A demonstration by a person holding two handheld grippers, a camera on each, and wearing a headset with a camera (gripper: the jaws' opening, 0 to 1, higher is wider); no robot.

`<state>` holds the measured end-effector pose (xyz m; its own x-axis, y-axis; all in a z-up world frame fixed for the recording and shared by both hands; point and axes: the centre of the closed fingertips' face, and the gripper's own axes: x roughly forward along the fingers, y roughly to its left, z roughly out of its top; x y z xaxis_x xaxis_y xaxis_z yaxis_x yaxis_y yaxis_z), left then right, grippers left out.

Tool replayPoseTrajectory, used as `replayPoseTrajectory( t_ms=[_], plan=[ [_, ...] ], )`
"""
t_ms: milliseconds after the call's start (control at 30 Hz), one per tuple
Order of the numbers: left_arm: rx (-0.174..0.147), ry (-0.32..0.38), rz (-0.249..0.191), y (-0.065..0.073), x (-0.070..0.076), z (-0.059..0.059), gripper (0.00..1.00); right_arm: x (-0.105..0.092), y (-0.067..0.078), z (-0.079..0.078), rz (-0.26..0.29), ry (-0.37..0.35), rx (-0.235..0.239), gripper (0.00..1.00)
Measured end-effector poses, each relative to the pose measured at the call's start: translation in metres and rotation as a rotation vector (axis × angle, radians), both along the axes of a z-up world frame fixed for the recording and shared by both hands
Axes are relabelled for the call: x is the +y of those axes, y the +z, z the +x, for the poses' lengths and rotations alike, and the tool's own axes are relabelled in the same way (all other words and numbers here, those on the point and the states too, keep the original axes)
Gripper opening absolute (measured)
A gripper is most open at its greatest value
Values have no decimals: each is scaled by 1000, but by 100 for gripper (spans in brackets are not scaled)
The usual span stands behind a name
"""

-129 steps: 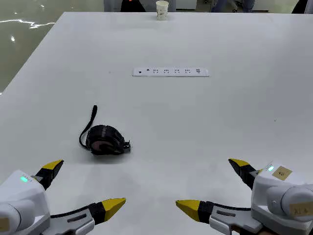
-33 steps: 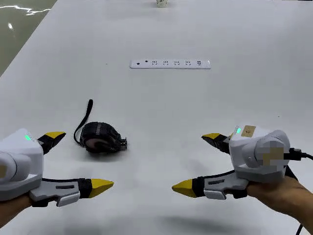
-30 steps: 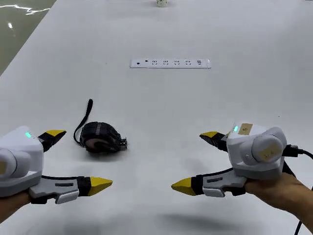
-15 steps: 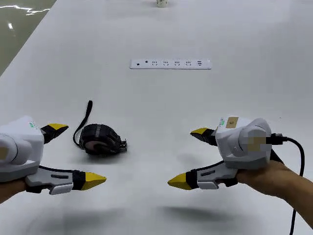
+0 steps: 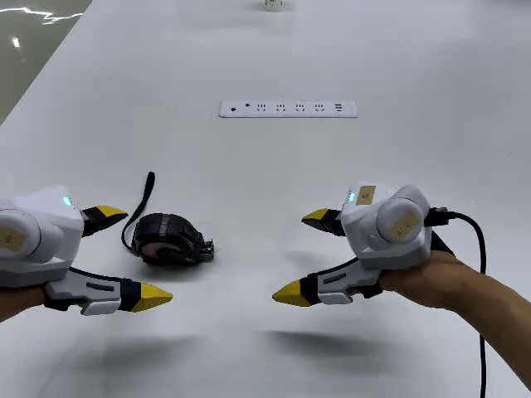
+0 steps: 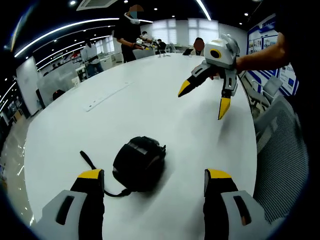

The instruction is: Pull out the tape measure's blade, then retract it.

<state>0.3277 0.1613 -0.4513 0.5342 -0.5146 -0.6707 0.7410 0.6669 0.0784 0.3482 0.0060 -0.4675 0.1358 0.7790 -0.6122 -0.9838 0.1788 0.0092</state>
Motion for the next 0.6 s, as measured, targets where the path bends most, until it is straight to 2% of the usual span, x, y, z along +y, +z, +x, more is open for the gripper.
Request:
replayPoseTrajectory(
  t_ms=[67,133,600],
  plan=[
    [7,-13,4,0,0,2,76,5,2,1,8,28,-19,69],
    [14,-22,2,1,0,4,73,9,1,3,0,35,-13,67],
    [42,-121,80,-5,3,17,59,31,-3,10,-11,129,-28,54]
  ],
)
